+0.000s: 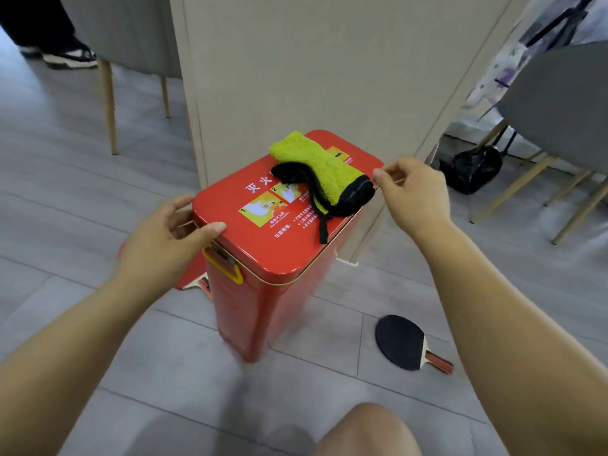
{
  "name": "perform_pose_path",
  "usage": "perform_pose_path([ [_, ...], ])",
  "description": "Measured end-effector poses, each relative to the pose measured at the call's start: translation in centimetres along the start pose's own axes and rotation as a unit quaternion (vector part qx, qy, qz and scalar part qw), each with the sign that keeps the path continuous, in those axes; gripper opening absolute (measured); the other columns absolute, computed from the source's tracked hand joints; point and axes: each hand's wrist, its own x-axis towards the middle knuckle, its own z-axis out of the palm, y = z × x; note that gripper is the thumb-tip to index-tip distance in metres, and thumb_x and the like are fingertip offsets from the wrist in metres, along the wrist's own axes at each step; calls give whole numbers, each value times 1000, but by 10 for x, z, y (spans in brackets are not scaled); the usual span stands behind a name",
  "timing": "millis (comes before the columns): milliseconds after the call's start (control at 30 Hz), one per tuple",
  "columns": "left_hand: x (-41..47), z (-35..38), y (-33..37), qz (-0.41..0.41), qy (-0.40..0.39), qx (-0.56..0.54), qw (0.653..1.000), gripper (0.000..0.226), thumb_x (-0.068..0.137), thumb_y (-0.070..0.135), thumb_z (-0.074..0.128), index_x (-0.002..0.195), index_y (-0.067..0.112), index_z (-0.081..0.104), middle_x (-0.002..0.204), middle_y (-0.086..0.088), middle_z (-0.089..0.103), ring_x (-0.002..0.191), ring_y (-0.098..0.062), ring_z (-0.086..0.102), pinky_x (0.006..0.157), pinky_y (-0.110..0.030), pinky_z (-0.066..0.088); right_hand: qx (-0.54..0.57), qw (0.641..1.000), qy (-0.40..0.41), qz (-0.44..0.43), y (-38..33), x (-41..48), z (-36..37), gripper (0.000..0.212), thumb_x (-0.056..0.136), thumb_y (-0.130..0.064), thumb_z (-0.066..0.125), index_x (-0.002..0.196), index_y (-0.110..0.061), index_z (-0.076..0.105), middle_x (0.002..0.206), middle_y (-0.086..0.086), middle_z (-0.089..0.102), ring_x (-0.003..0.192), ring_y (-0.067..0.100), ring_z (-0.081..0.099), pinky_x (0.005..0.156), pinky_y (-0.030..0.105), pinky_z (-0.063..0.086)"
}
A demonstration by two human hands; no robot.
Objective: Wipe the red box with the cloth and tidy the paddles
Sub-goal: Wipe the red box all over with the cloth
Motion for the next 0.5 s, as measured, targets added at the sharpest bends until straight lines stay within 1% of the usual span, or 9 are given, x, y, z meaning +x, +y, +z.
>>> perform_pose_path([
  [100,-15,12,5,-25,31,21,999,67,71,30,78,130,24,46,125,-2,59,105,-15,63,94,-41,50,9,999,-44,-22,15,31,10,15,90,-31,58,94,-20,67,83,-7,64,89,18,63,83,34,50],
  [167,-27,20,9,-35,48,55,997,69,70,34,79,130,26,45,125,1,59,101,-14,64,88,-36,51,16,997,-75,-26,23,48,15,20,90,-31,59,104,-19,66,96,-2,67,95,19,62,87,32,49],
  [233,-36,26,12,-47,57,83,994,72,66,48,80,127,28,48,120,7,63,102,-13,64,89,-36,51,2,994,-108,-27,34,65,23,30,90,-34,59,117,-20,63,116,6,63,106,23,58,91,32,45],
  [300,-44,30,14,-57,46,90,993,74,59,61,76,123,31,54,113,11,67,101,-13,65,91,-42,52,-6,989,-146,-35,42,78,31,40,88,-37,61,126,-24,58,127,9,58,116,26,55,98,34,43],
  [333,-48,33,15,-57,40,88,994,69,60,60,75,121,31,57,111,11,68,100,-13,66,92,-44,51,4,985,-166,-37,44,83,34,44,88,-38,61,129,-25,56,129,9,57,119,26,53,101,34,42],
  [367,-52,37,15,-52,35,84,994,61,65,55,75,118,30,59,109,11,69,99,-12,66,93,-44,51,18,981,-187,-37,46,87,38,45,88,-36,62,131,-25,54,132,9,56,121,25,52,104,33,40],
  [400,-54,40,15,-51,33,76,995,52,69,49,75,116,30,61,107,11,70,98,-11,66,94,-42,51,33,976,-210,-37,47,90,41,46,90,-33,61,134,-25,52,136,8,53,124,23,50,105,29,37],
  [433,-56,44,15,-52,31,60,996,46,73,41,75,116,30,62,105,11,71,95,-8,67,92,-38,52,50,970,-233,-36,48,93,43,46,91,-29,59,136,-24,50,140,6,50,127,21,47,105,25,33],
  [500,-60,54,17,-62,24,12,998,42,78,28,73,118,30,60,101,12,72,87,1,67,81,-23,54,102,956,-274,-22,49,97,47,47,94,-22,56,140,-21,45,145,4,44,132,18,41,105,23,28],
])
